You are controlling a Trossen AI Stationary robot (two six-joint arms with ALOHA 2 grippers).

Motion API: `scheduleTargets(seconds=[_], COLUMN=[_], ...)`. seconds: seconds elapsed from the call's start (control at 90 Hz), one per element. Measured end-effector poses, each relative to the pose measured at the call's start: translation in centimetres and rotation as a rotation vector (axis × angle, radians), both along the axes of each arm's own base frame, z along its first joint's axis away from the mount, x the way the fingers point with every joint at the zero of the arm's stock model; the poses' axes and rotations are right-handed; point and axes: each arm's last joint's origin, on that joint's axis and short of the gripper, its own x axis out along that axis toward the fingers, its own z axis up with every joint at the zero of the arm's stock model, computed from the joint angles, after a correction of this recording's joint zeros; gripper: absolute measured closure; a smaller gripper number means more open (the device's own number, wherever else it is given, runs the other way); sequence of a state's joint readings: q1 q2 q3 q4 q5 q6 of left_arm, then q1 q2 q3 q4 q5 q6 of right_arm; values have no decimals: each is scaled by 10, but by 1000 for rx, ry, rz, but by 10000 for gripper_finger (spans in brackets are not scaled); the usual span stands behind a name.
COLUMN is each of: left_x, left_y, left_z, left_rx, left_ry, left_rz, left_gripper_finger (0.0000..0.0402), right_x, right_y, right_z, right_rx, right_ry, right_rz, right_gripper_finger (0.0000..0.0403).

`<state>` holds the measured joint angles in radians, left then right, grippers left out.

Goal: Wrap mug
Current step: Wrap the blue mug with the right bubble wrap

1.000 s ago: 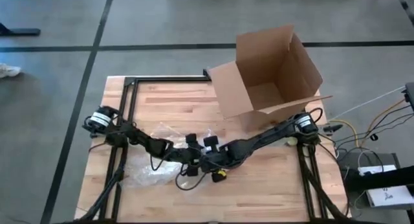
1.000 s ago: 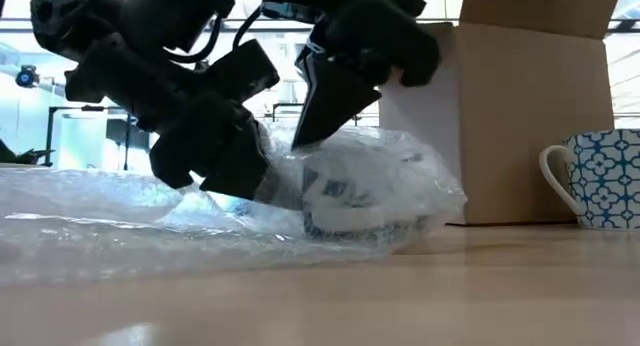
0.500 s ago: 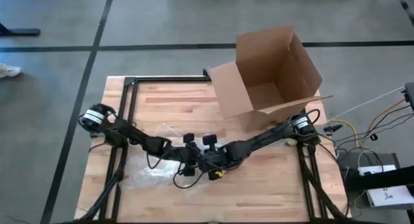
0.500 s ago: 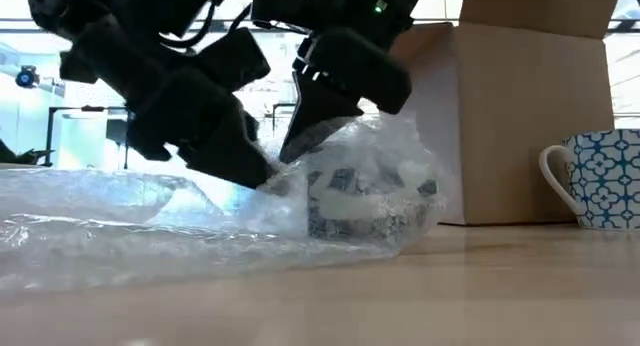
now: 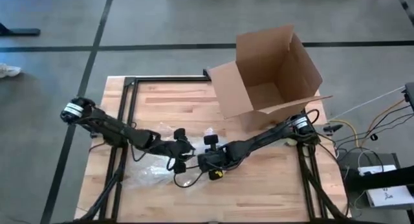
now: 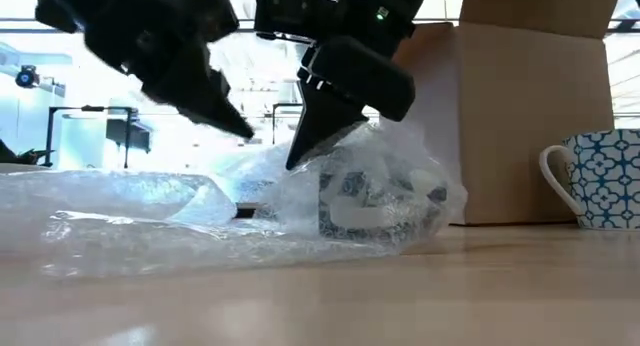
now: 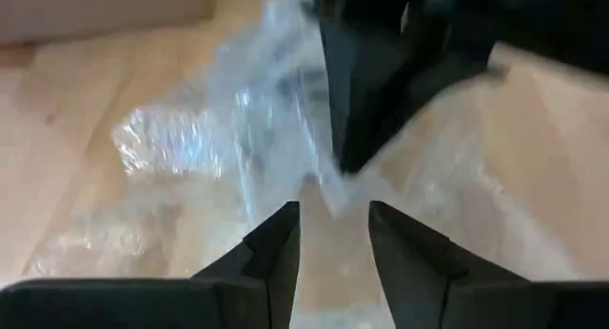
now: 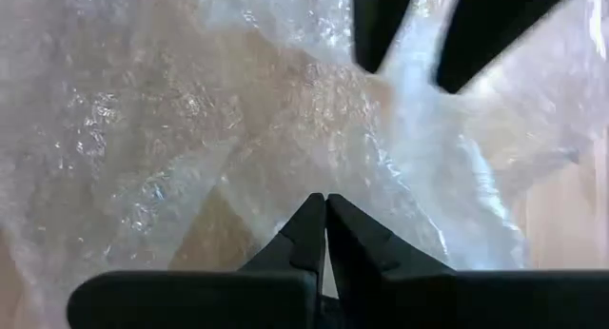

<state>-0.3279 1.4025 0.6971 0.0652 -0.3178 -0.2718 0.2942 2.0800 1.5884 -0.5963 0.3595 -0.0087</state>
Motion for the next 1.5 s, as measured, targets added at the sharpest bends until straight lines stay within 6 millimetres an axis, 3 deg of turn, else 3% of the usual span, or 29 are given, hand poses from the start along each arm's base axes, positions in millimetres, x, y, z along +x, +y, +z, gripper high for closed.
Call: scheduleTargets(seconds=[0.1, 0.267, 0.367, 0.7, 0.967, 1.233, 1.333, 1.5], left_x=[4, 7, 13, 36, 59, 68, 68, 68], left_y=[-1, 6, 3, 0, -6, -9, -9, -10], left_z=[-3, -26, -31, -73, -98, -101, -101, -100], left_rx=[-27, -11, -56, 43, 93, 101, 101, 98], left_ry=[-86, -108, -149, -102, -59, -58, -59, -65], left_rz=[17, 127, 102, 211, 211, 205, 205, 205], left_gripper_finger=[286, 292, 294, 281, 317, 359, 369, 379], right_x=[0, 0, 0, 1, -5, -26, -41, -50], right_y=[0, 0, 0, 2, 14, 15, 5, -15], right_z=[0, -1, -1, 0, 12, 47, 59, 60], right_rx=[3, 0, 1, 2, -25, -38, -81, -115], right_ry=[-2, -5, -7, -13, -7, 28, 114, 240], right_rz=[-6, -13, -16, -8, 84, 102, 59, 5], right_gripper_finger=[403, 403, 403, 403, 403, 403, 403, 400])
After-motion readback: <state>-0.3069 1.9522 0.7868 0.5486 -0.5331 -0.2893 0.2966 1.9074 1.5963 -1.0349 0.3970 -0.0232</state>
